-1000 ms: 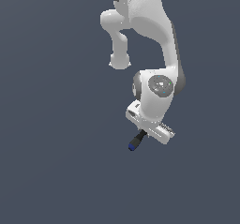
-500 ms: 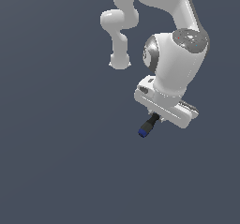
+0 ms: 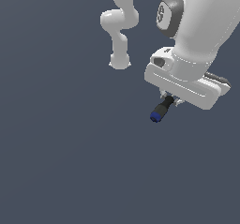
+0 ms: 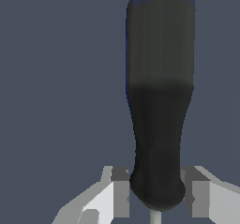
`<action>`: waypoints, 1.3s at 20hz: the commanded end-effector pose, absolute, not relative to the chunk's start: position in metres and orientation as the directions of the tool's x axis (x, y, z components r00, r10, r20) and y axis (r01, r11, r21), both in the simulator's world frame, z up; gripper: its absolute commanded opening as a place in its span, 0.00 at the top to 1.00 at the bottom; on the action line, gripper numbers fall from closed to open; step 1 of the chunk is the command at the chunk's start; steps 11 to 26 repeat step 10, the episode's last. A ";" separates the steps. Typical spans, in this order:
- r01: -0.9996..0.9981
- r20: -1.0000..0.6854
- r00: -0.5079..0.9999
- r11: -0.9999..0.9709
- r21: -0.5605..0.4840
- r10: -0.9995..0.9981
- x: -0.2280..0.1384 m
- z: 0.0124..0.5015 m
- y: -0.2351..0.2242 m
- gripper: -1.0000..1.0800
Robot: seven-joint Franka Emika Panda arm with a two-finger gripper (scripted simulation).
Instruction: Pick up the object and move it to a goal position.
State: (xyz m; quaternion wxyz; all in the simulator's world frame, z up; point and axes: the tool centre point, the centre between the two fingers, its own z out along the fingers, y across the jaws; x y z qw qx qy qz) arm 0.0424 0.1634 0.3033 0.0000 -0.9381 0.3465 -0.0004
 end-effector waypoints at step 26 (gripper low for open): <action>-0.650 0.000 0.760 -0.760 0.000 -0.650 0.042 0.338 0.173 1.00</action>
